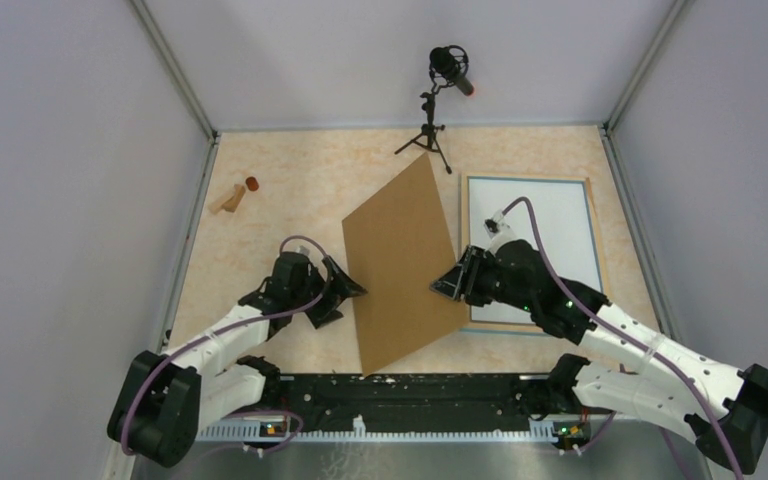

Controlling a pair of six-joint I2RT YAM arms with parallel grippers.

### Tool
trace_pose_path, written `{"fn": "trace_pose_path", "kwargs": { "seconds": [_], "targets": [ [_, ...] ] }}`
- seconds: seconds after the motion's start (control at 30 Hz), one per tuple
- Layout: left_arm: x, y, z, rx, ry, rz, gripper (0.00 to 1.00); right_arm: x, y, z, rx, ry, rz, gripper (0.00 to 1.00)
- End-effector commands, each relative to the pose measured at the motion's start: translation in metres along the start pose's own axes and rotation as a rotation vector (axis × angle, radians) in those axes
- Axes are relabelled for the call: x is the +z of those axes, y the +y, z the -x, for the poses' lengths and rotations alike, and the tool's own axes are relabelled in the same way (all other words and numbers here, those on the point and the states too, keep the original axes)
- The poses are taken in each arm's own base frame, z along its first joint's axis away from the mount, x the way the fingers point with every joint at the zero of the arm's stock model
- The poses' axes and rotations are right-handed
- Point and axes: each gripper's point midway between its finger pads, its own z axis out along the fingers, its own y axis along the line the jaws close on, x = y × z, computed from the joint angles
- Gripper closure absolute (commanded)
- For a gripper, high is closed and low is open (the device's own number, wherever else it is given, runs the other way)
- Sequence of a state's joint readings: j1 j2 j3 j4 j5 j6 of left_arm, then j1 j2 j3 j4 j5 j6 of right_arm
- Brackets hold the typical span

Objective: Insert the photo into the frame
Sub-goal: Pick up the photo frame item at the center of the board.

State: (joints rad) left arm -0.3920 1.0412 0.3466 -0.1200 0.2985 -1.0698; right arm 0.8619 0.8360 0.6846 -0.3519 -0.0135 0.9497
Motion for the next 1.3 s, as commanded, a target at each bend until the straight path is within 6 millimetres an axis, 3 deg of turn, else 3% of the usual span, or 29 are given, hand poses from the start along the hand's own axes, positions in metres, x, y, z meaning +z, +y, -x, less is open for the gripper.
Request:
{"fn": "trace_pose_path", "kwargs": {
  "seconds": [0.0,0.07,0.3,0.37,0.7,0.77,0.97,1.03,1.17,1.27],
  "targets": [
    [-0.008,-0.011,0.01,0.092,-0.039,-0.008,0.01,-0.006,0.003,0.01,-0.066,-0.018,-0.015,1.0],
    [-0.013,-0.019,0.016,0.125,-0.061,-0.016,0.02,-0.009,0.007,0.015,-0.087,-0.041,0.002,1.0],
    [-0.045,-0.062,0.05,0.321,-0.204,-0.065,0.01,-0.044,0.013,0.061,-0.208,-0.191,-0.078,1.0],
    [-0.05,-0.071,0.054,0.359,-0.23,-0.089,0.02,-0.044,0.014,0.063,-0.218,-0.176,-0.092,1.0],
    [-0.028,-0.081,0.013,0.263,-0.013,-0.265,0.02,-0.028,0.026,0.058,-0.213,-0.104,-0.075,1.0],
    [-0.021,-0.078,0.001,0.224,0.058,-0.293,0.01,-0.027,0.026,0.053,-0.185,-0.079,-0.077,0.92],
    [-0.005,-0.06,-0.006,0.183,0.095,-0.255,0.02,-0.026,0.035,0.036,-0.112,-0.008,-0.009,0.42],
    [-0.003,-0.057,-0.005,0.185,0.084,-0.247,0.02,-0.03,0.039,0.036,-0.106,-0.005,0.005,0.33],
    [0.0,-0.053,-0.005,0.18,0.085,-0.237,0.02,-0.033,0.039,0.037,-0.118,0.009,-0.012,0.27],
    [0.002,-0.053,-0.008,0.17,0.096,-0.242,0.02,-0.024,0.035,0.034,-0.115,0.027,-0.033,0.38]
  ]
}}
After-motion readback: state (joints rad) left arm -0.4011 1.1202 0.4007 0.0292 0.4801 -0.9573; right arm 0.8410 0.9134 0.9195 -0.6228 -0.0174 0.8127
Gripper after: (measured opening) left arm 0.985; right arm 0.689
